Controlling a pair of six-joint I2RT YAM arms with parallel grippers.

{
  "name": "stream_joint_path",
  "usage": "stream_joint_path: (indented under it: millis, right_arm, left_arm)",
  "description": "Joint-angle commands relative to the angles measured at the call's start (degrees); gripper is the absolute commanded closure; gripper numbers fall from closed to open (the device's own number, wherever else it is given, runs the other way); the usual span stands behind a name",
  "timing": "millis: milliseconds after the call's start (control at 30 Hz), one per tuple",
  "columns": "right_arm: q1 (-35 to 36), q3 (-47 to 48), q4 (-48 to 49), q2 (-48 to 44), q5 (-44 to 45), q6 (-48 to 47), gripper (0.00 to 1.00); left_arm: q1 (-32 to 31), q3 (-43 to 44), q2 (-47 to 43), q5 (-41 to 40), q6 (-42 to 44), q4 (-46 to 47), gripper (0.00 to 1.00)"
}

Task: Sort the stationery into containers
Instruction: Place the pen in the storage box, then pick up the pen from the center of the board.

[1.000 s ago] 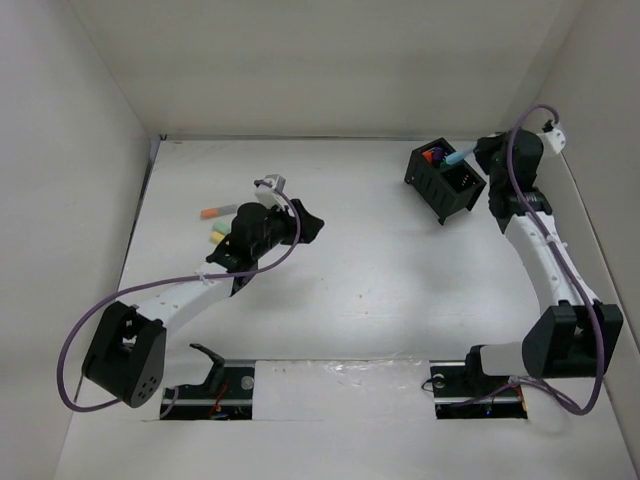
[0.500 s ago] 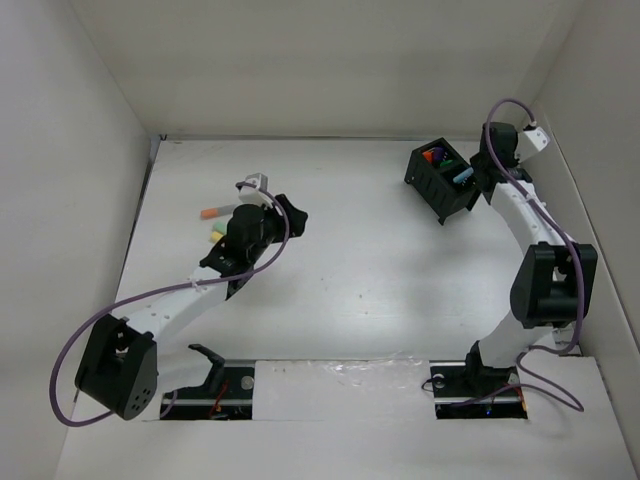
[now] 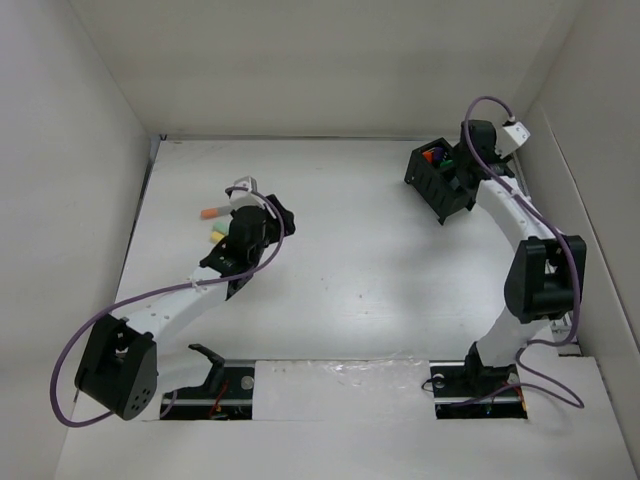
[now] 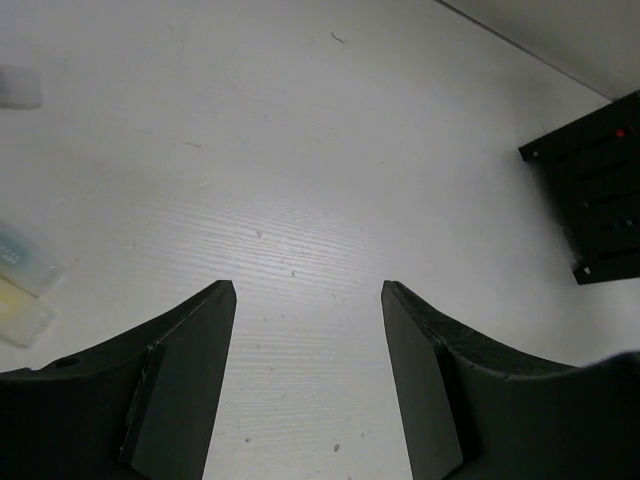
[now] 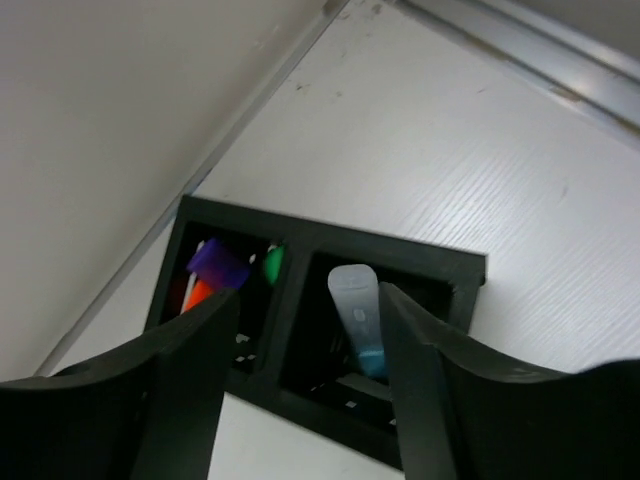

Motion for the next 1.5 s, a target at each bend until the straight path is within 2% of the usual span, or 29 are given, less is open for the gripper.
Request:
stream_joint_path:
  millis: [0,100,133,200,233,300,367,433,467,500,533,633,700,767,800,867,1067,1267,1367,1467]
  right_arm:
    - [1.69,0.05,0.49,-4.16,-0.45,0.98,0.34]
    - [3.63,-4.51,0.49,-11.01,-3.35,2.64,0.33]
    - [5.98,-8.71,2.76,-13.38,-4.67,2.65,0.36]
    - [8.81,-13.73,5.66,-20.32,-8.36,3.79,0.55]
    - [11.08,-16.11,7.59,-22.08,-14.21,3.8,0.69]
    - [13.9,-22.0,12.96,-25.09,-18.29,4.32,1.0]
    - [17.58,-23.16,12.97,-25.09,-20.76,4.32,1.0]
    - [19.36,-23.16,12.18,-25.09,-22.17,3.54,1.0]
    - [19.98,-23.16,11.49,-25.09,-23.57,3.53,0.97]
    - [20.77,-23.16,9.91,-24.57,-24.1,3.53,0.91]
    - [20.77,-23.16,9.9,-24.56,-24.63,2.92,0.75]
    - [20.77,-23.86,9.37,-24.56,-26.92,2.39,0.52]
    - [20.77,-24.47,9.37,-24.56,-29.63,2.39,0.48]
    - [20.77,-24.48,9.37,-24.56,-30.7,2.39,0.48]
    - [20.77,-24.48,9.37,-24.56,-32.09,2.39,0.48]
    - [20.25,-24.48,9.37,-24.56,-32.72,1.78,0.48]
    - [18.4,-25.1,9.89,-25.71,-36.85,1.25,0.47]
    - [16.82,-25.62,9.9,-26.23,-38.77,1.25,0.47]
    - [16.29,-26.15,9.9,-26.23,-40.01,1.25,0.47]
    - [15.68,-26.15,10.42,-26.23,-40.02,1.25,0.47]
  left_arm:
    - [-0.3,0.28,-1.37,-7.79,-2.05,-1.88,0.43]
    - [1.1,0.8,-1.89,-12.96,-6.0,-6.97,0.45]
    - [2.06,0.81,-1.89,-14.12,-7.4,-8.63,0.47]
    - [2.6,0.81,-4.08,-18.23,-12.13,-13.54,0.51]
    - [2.6,0.81,-4.7,-19.65,-13.82,-15.57,0.52]
    - [2.6,1.5,-5.76,-22.2,-17.24,-21.96,0.54]
    - [2.6,2.21,-6.38,-25.63,-22.59,-26.73,0.58]
    - [2.6,2.21,-7.6,-26.17,-24.38,-30.26,0.58]
    - [2.6,2.21,-7.61,-26.17,-24.9,-30.27,0.58]
    - [3.12,1.69,-8.3,-25.3,-25.43,-30.79,0.57]
    - [3.13,1.69,-8.31,-24.77,-25.44,-30.8,0.57]
    - [3.13,1.16,-7.35,-22.83,-25.96,-30.18,0.53]
    - [3.13,2.56,-4.02,-22.83,-26.83,-30.18,0.53]
    - [4.88,3.17,0.45,-20.91,-26.23,-28.97,0.56]
    - [7.76,3.18,1.87,-16.2,-25.44,-27.91,0.56]
    - [8.93,3.18,3.98,-13.61,-24.73,-26.76,0.59]
    - [8.93,3.71,4.61,-15.53,-25.61,-24.04,0.58]
    - [11.55,6.25,11.28,-16.15,-26.14,-25.35,0.58]
    - [14.28,6.26,13.39,-12.74,-25.62,-23.08,0.59]
    - [14.29,5.64,15.32,-12.72,-24.47,-21.05,0.59]
